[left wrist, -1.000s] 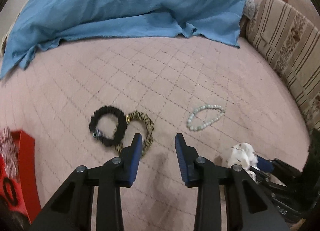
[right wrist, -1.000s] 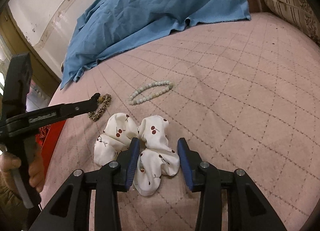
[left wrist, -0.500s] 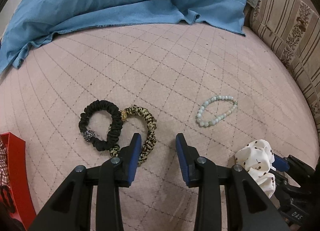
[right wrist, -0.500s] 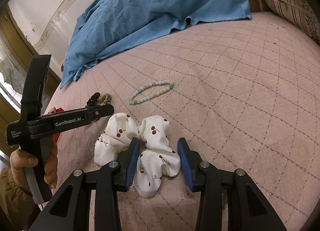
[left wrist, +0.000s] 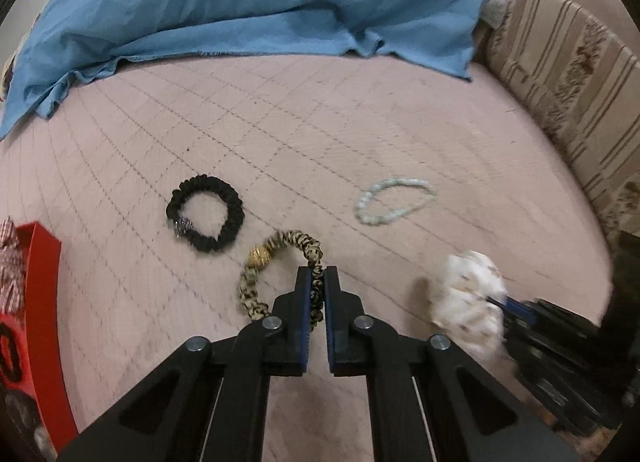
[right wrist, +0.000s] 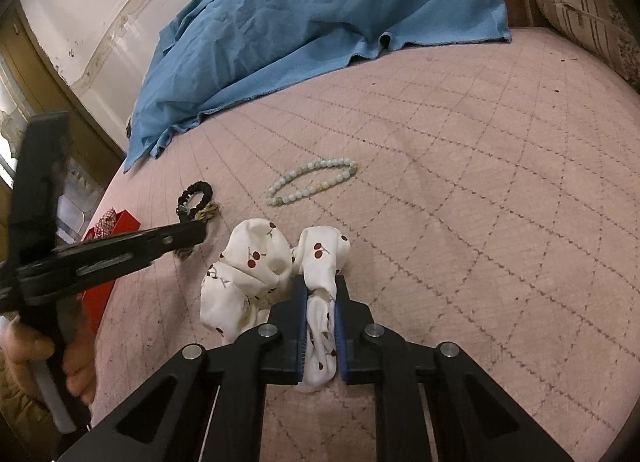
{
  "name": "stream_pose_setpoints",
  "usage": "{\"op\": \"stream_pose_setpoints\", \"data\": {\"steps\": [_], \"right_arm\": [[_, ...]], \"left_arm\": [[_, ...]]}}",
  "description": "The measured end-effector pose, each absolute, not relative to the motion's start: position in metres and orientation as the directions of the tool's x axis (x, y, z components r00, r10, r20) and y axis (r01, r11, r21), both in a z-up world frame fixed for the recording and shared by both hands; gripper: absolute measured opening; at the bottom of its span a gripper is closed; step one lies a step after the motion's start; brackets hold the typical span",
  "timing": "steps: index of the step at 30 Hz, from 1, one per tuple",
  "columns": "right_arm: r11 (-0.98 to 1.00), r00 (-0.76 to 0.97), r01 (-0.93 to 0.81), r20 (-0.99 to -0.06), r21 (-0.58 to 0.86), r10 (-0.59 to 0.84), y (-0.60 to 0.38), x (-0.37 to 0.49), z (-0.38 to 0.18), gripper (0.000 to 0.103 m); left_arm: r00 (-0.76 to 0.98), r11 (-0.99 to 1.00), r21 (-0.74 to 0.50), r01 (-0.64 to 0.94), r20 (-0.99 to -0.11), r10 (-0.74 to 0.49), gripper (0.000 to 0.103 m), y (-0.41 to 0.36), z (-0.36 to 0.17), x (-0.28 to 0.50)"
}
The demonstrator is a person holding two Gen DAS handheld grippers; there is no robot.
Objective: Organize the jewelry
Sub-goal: 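Carry leopard hair tie and white scrunchie over the red tray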
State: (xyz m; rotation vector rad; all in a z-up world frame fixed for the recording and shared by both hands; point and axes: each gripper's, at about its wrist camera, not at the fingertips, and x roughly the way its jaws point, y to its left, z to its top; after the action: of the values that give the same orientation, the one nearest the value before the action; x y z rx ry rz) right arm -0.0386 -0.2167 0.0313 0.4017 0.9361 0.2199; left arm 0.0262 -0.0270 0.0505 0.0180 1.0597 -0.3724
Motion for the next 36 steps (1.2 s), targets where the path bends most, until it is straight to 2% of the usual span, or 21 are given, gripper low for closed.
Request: {"op": "stream_pose_setpoints", "data": {"steps": [4, 8, 13, 21, 28, 36], "right_arm": [[0.906, 0.594, -0.009, -0.727, 0.423, 0.345, -0.217, -0.042, 0.035, 0.012], [0.918, 0.619, -0.032, -0.713, 0.396, 0.330, -0.211, -0.052, 0.044, 0.011], [0.913, 0.629, -0.037, -0.701, 0.406, 0.337, -0.204, -0.065, 0.054, 0.011], [0.893, 0.636, -0.038, -0.679, 0.448, 0.368, -0.192, -0.092, 0.087, 0.011], [0.902, 0.640, -0.125, -0.661, 0.414, 0.392, -0.157, -0.106, 0.128, 0.011], [0.898, 0.604, -0.242, -0.668, 0.366, 0.435, -0.102, -0.106, 0.151, 0.011]], "left_arm": [[0.435, 0.922, -0.247, 0.299, -0.824, -0.362, 0.006, -0.013, 0.077, 0.004], [0.481, 0.922, -0.262, 0.286, -0.792, -0.375, 0.006, 0.003, 0.106, -0.021], [0.540, 0.937, -0.227, 0.265, -0.770, -0.339, 0.006, 0.027, 0.130, -0.053], [0.604, 0.946, -0.253, 0.202, -0.728, -0.324, 0.006, 0.080, 0.152, -0.094], [0.656, 0.950, -0.294, 0.101, -0.698, -0.286, 0.006, 0.144, 0.158, -0.122], [0.725, 0.949, -0.313, -0.051, -0.665, -0.180, 0.006, 0.230, 0.163, -0.155]]}}
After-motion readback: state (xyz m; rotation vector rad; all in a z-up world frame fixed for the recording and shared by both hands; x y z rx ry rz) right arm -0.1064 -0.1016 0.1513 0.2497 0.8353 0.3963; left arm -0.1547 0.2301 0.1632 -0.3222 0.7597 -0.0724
